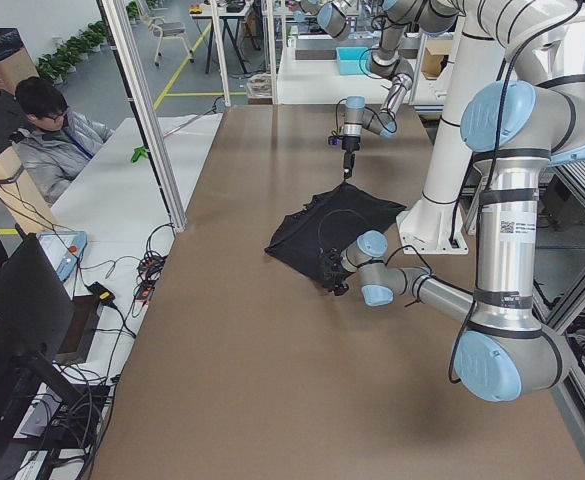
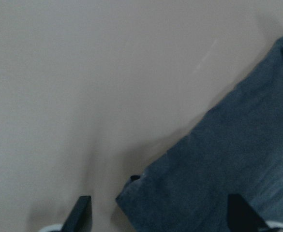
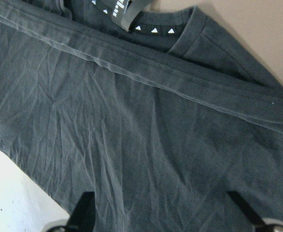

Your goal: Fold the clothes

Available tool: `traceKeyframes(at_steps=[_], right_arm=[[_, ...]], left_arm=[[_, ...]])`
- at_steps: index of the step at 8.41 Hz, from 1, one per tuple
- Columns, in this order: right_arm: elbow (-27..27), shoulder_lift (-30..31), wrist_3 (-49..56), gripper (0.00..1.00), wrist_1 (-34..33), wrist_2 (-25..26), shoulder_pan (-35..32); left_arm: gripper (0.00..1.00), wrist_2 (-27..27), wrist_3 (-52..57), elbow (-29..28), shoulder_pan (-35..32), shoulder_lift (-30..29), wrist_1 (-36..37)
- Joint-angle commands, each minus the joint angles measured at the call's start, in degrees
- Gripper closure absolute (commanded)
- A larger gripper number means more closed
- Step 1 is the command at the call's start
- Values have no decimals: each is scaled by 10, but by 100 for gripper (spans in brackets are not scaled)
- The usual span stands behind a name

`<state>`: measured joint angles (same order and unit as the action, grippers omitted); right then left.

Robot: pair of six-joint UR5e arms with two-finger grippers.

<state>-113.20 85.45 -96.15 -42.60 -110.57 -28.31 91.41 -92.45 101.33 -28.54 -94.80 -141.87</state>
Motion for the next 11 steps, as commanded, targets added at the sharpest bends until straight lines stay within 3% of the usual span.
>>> traceKeyframes(at_steps=[1,2,3,4,5,8,11], right_arm=[[1,-1,0,6,0,0,0],[4,-2,0,6,0,1,0],[5,-3,0,6,0,5,0],[5,-3,0,6,0,6,0],[5,-3,0,6,0,6,0],[4,-3,0,6,0,8,1],[4,-3,0,6,0,8,1]], left_arm=[[0,-1,1,-11,8,-6,-1],[0,-2,1,-23,10,-15,-1],[16,-2,0,-27,10,-23,-1],[71,-1,0,-26,10,-24,-1],[100,0,0,-25,9,-24,-1],[100,40,0,17,2,-18,6],[100,36,1,19,-5,-24,30]])
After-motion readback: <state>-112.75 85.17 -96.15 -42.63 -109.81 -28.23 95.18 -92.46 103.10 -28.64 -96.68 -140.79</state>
